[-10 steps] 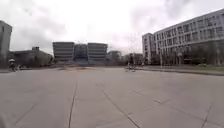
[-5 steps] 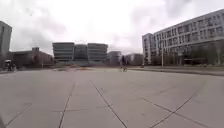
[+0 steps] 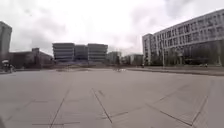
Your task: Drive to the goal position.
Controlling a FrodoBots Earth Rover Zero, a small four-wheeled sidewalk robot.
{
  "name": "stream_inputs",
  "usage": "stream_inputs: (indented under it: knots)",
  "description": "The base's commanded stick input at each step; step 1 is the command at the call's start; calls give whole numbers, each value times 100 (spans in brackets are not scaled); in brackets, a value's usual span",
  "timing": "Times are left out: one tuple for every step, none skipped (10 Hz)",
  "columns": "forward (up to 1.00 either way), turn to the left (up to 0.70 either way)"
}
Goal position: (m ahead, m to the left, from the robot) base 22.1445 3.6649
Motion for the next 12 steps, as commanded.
stream_inputs:
  knots:
    - [70,2]
    - [70,2]
    - [70,2]
    - [70,2]
    - [70,2]
    - [70,2]
    - [70,2]
    - [70,2]
    - [70,2]
    - [70,2]
    - [70,2]
    - [70,2]
